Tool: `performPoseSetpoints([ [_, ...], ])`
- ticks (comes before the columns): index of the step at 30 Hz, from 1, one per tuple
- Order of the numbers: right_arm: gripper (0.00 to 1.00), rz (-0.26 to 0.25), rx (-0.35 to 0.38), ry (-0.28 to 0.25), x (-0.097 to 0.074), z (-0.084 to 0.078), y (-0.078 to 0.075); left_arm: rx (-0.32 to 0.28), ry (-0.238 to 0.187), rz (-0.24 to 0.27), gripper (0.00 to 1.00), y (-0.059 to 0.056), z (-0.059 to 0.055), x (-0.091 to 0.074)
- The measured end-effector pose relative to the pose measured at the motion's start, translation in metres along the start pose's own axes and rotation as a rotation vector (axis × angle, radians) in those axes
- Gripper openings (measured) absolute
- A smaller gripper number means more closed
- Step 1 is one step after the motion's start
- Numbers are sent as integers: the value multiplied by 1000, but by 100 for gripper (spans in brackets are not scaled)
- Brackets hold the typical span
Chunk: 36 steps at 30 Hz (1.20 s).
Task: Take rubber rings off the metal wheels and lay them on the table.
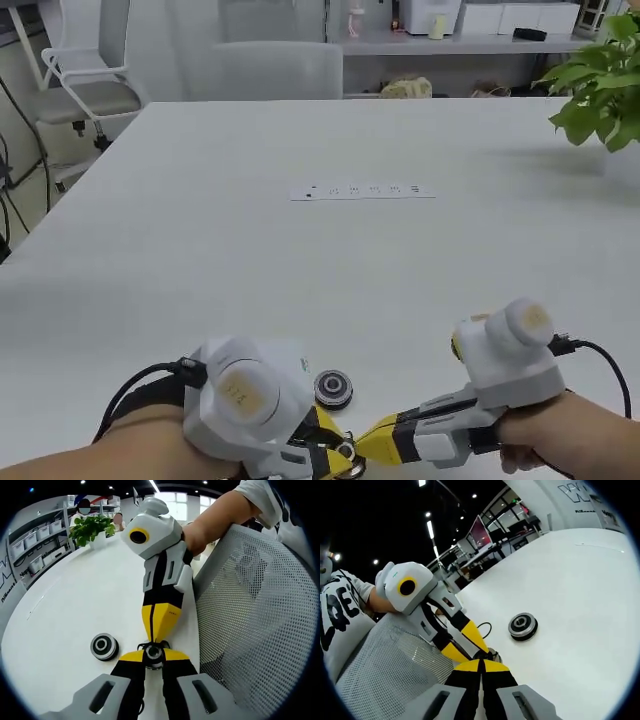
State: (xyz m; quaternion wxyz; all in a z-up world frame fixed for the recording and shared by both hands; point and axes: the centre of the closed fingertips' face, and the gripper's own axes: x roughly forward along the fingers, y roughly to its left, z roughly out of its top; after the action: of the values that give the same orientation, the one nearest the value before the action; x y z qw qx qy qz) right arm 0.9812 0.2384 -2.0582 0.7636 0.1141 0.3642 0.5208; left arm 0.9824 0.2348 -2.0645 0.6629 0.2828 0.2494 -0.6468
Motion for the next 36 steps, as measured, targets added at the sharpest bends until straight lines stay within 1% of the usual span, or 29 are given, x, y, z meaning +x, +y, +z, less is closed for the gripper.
performPoseSetpoints([
  [5,0,19,-6,-3,1,1,5,2,-1,1,6,0,0,0],
  [7,0,53,-18,-4,3,3,14,2,-1,2,6,0,0,0],
  [8,0,52,-32,7,4,2,15,3,-2,2,6,0,0,0],
  [12,0,45,-40,1,2,2,12,-1,-3,4,6,0,0,0],
  [18,0,30,-89,7,2,1,8,-4,-11,-1,7,1,0,0],
  [22,0,25,-106,10,1,0,6,2,-22,-3,7,1,0,-1],
  [27,0,16,-104,6,-2,-1,3,18,-19,-11,8,1,1,0],
  [32,0,7,-101,-13,-4,3,1,19,-8,-14,10,1,1,-2],
  [36,0,10,-98,-15,-4,4,2,31,-15,-32,13,-2,5,-6],
])
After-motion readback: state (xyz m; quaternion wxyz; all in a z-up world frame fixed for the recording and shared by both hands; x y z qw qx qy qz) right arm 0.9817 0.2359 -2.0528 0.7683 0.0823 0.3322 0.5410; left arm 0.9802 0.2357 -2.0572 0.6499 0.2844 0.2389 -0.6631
